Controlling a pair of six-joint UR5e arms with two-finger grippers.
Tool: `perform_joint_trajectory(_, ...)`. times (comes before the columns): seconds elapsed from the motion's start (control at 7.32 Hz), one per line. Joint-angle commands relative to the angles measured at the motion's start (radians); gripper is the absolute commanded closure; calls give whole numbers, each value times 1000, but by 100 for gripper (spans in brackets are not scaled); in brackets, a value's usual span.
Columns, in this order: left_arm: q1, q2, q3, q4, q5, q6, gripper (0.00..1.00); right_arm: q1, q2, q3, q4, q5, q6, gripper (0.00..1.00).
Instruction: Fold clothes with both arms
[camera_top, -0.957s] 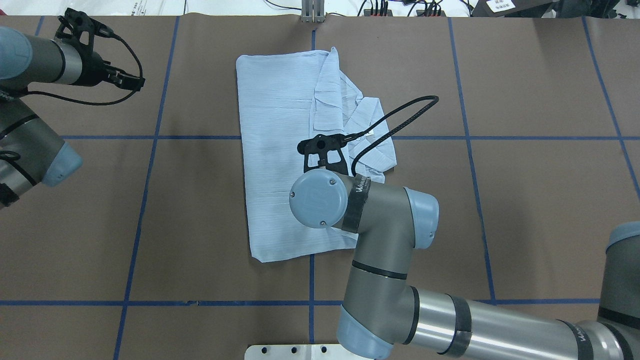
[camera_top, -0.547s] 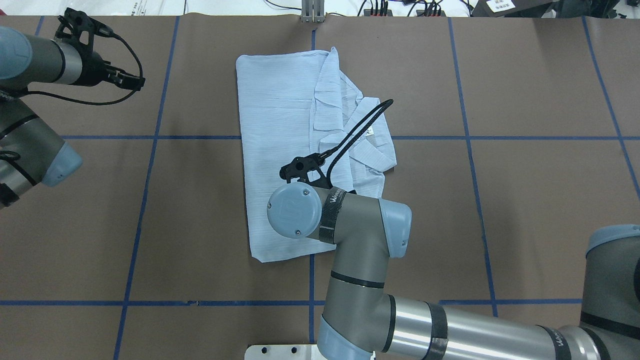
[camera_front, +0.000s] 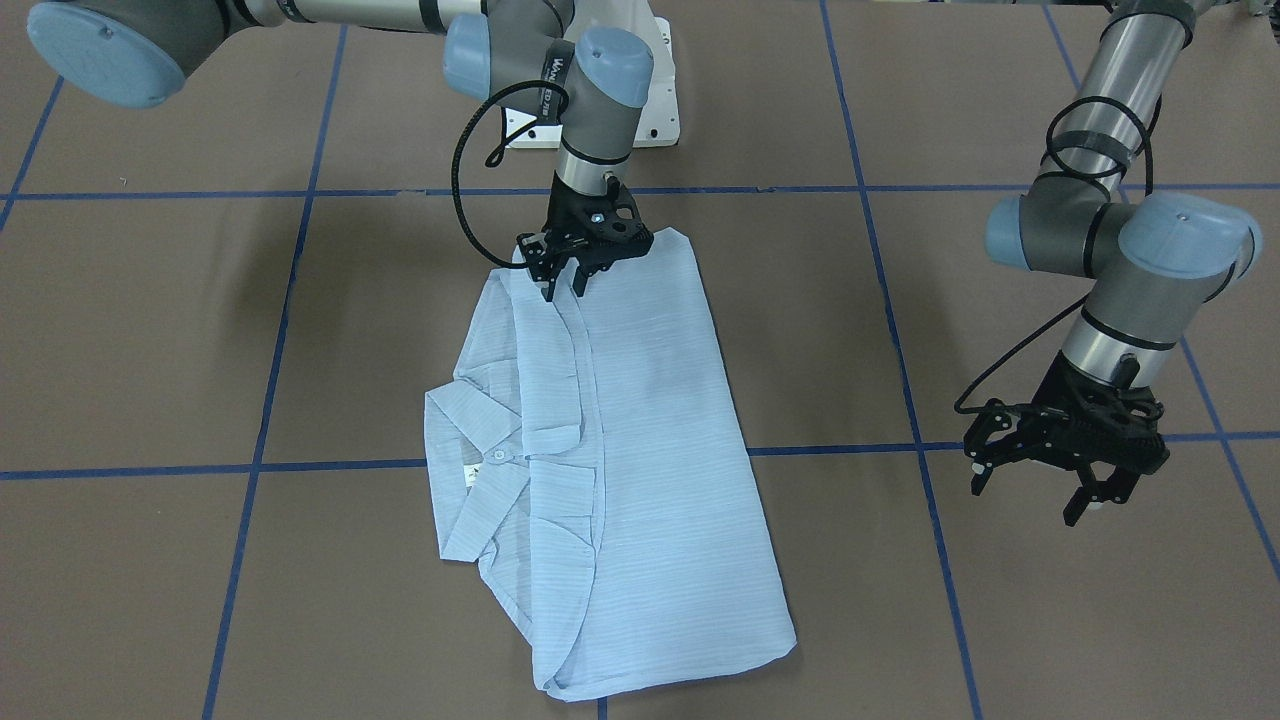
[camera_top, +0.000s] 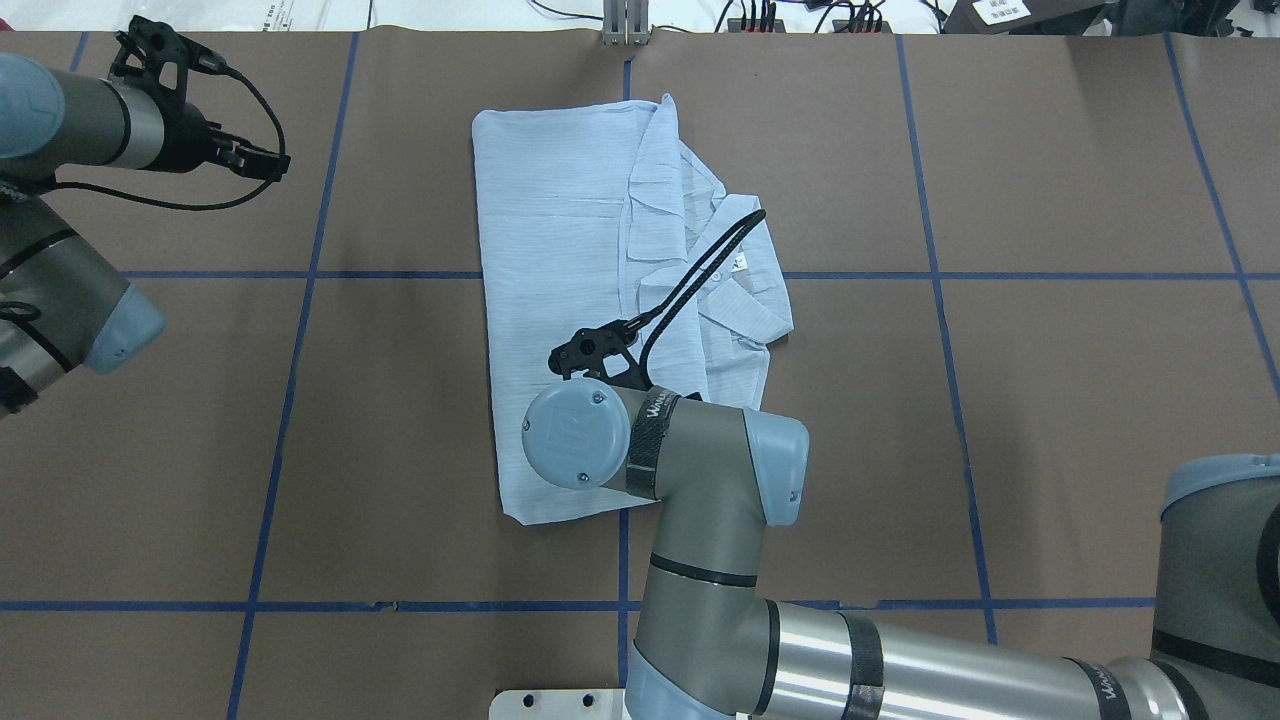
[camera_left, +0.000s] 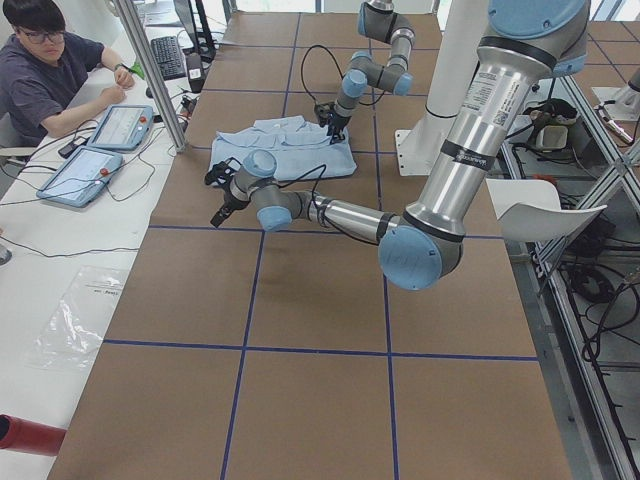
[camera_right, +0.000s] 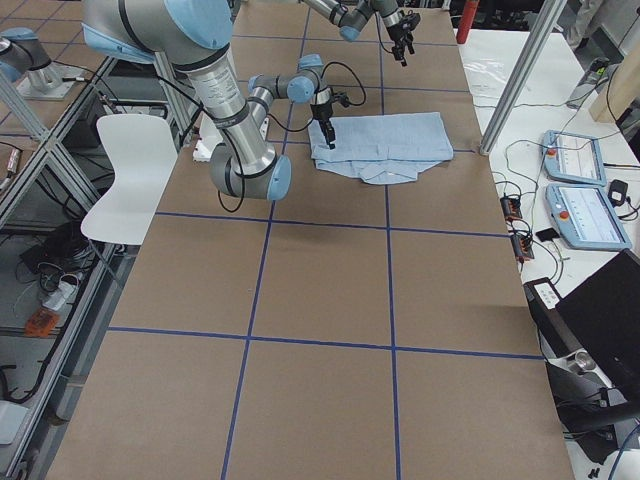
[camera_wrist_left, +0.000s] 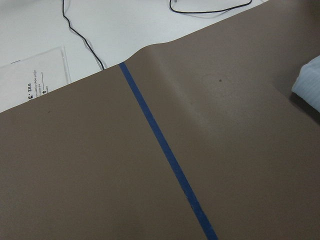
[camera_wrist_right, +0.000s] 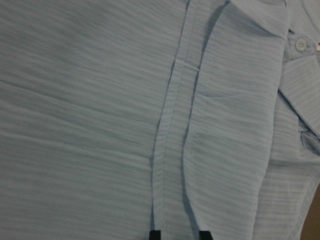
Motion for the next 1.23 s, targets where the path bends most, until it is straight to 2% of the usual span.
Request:
perform_joint_trajectory(0.0,0,0,0,0,0,-1,0,-1,-2,-1,0,-1,4,100)
perform_joint_trajectory(0.41,0,-1,-2,1,0,-1,0,2,-11,0,5,-1,16,100)
perform_joint_trajectory(0.68,2,0,0,1,0,-7,0,2,-2,0,23,0,29,55)
perform_joint_trajectory(0.82,3,0,1,1,0,-7,0,2,-2,0,34,3,51,47)
perform_joint_trajectory(1.09,3,0,1,0,2,-9,0,2,-2,-1,32,19,50,45)
